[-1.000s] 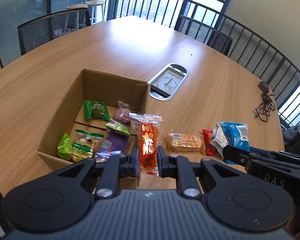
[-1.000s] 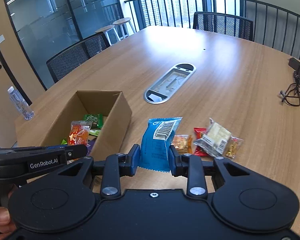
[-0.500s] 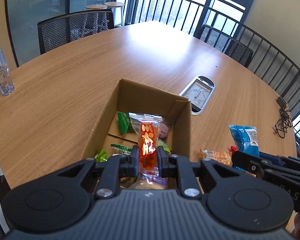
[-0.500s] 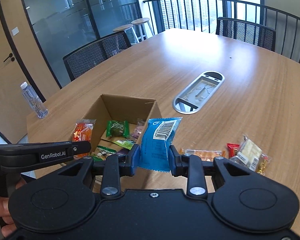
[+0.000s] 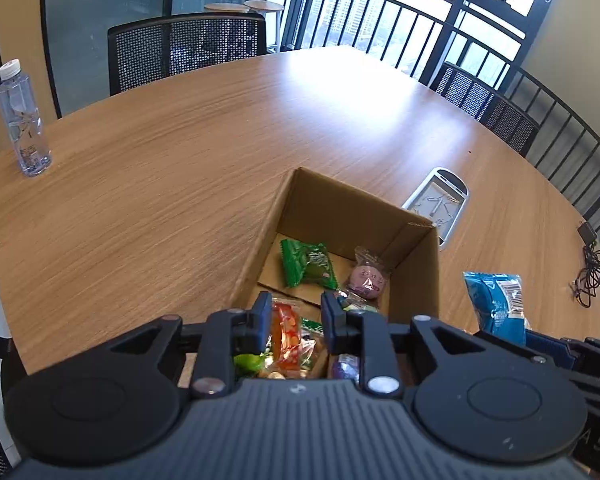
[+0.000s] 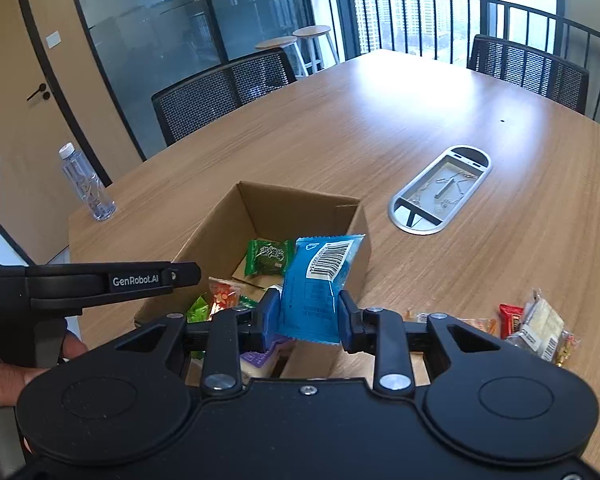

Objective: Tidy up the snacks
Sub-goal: 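Carry the orange candy to the box with the left tool while the right tool carries the blue packet, then open both tools to drop the candy and blue packet into the box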

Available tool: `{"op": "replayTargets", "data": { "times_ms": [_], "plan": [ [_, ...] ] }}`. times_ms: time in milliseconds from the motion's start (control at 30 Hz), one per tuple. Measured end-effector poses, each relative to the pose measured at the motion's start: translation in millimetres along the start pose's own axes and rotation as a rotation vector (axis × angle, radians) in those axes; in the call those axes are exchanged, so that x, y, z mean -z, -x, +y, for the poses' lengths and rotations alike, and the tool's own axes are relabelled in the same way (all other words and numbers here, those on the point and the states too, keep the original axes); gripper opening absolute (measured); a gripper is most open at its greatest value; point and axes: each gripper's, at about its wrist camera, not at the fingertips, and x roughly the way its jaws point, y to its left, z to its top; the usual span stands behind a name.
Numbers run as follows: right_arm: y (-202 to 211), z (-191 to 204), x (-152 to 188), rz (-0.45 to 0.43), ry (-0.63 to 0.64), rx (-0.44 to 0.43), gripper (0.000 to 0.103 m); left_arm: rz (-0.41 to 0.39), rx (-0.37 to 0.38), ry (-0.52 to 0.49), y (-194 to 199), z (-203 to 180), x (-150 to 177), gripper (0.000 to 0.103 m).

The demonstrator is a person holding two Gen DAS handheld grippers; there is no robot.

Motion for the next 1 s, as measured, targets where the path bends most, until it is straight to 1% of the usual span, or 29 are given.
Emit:
{"op": "replayTargets", "data": {
  "times_ms": [167, 400, 433, 500, 533, 600, 633, 700, 833, 900, 1000],
  "plan": [
    [-11.3, 14.3, -2.9, 0.019, 0.026, -0.032, 0.030, 0.004, -0.014, 0.023, 5.7, 11.1, 3.9, 0.029],
    [-23.9, 35.4, -12.4, 0.022, 0.070, -0.075, 0.031, -0.017, -0.038, 0.062, 22.5, 28.5, 7.2, 0.040],
    [-24.8, 38.3, -13.9, 0.022, 0.077, -0.087, 0.033, -0.019, -0.041, 0.067, 24.1, 30.5, 7.8, 0.041],
    [-26.3, 42.3, -14.2, 0.026, 0.091, -0.077, 0.044, -0.015, -0.046, 0.076, 25.8, 33.4, 9.0, 0.050],
    [-26.6, 42.6, -13.3, 0.028, 0.093, -0.069, 0.050, -0.013, -0.047, 0.082, 26.2, 34.7, 10.0, 0.052],
    [-25.9, 39.7, -10.8, 0.036, 0.082, -0.074, 0.051, -0.009, -0.044, 0.097, 26.6, 37.8, 11.5, 0.062],
    [-25.8, 37.6, -9.2, 0.042, 0.074, -0.075, 0.051, -0.008, -0.043, 0.104, 26.9, 39.0, 12.8, 0.065],
    [-24.2, 33.2, -5.7, 0.048, 0.063, -0.068, 0.051, -0.005, -0.047, 0.112, 26.9, 39.2, 13.9, 0.077],
    [-17.4, 22.3, 1.2, 0.050, 0.039, -0.052, 0.051, -0.019, -0.048, 0.111, 27.4, 35.0, 16.4, 0.089],
    [-12.2, 15.9, 4.6, 0.049, 0.028, -0.041, 0.051, -0.032, -0.043, 0.104, 27.9, 31.3, 16.7, 0.102],
    [-3.7, 2.1, 9.6, 0.045, 0.001, -0.023, 0.051, -0.039, -0.020, 0.090, 28.0, 23.3, 17.3, 0.103]
  ]
}}
